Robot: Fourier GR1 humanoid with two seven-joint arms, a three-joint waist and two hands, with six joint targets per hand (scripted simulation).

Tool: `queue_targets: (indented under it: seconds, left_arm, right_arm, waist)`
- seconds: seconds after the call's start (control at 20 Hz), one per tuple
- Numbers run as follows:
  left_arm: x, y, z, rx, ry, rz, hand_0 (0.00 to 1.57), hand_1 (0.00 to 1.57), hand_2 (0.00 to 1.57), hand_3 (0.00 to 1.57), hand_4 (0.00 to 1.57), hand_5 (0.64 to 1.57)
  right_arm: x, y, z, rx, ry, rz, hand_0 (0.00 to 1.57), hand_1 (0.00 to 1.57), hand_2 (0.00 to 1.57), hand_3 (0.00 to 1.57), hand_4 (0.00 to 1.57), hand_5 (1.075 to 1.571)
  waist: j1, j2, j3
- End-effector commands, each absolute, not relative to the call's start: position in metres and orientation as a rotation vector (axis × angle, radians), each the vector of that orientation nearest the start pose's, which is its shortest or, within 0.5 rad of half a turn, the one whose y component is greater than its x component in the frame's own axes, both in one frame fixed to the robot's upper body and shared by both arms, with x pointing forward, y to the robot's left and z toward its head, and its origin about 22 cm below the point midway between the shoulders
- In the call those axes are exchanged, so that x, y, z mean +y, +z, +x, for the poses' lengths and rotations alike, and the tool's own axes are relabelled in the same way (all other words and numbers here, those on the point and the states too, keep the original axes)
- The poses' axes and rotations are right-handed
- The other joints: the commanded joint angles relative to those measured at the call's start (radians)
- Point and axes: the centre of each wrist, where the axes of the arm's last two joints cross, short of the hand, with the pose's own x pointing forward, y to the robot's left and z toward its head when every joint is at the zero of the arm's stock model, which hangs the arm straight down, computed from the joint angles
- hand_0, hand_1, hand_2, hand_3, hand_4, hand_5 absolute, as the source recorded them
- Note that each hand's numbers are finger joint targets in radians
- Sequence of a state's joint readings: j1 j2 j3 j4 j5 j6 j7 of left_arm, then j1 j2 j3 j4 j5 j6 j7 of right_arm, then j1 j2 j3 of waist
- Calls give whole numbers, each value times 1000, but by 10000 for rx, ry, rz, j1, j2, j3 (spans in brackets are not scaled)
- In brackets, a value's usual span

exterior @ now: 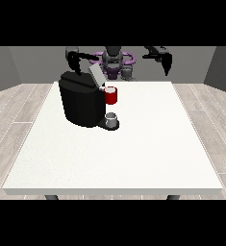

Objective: Insert the coffee pod into the coffee machine and close the lid

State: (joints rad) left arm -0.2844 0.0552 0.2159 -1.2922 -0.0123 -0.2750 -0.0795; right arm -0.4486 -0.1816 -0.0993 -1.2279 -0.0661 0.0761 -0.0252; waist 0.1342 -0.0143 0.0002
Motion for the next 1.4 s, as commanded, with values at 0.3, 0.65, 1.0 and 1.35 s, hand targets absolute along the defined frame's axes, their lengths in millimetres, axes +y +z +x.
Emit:
queue_targets:
  seconds: [0.3,0.65,1.0,1.35]
  left_arm:
    - [278,5,296,-16631,-800,-624,0,0,0,0,0,1571]
    - [268,24,299,-16783,-1449,-535,0,0,0,0,0,1571]
    - [280,23,301,-16929,-1271,-546,0,0,0,0,0,1571]
    - [267,19,298,-16697,-1248,-494,0,0,0,0,131,1571]
  right_arm:
    - [-211,62,364,-16846,2697,316,0,0,0,0,0,1571]
    - [-213,75,386,-17010,2520,160,0,0,0,0,40,1571]
    - [-217,70,389,-17257,2971,279,0,0,0,0,0,1571]
    - [-201,84,398,-17134,3223,361,0,0,0,0,77,1571]
  waist:
    - [-500,307,-3]
    - [-129,658,-2]
    - [-201,1045,-2]
    - [-149,665,-2]
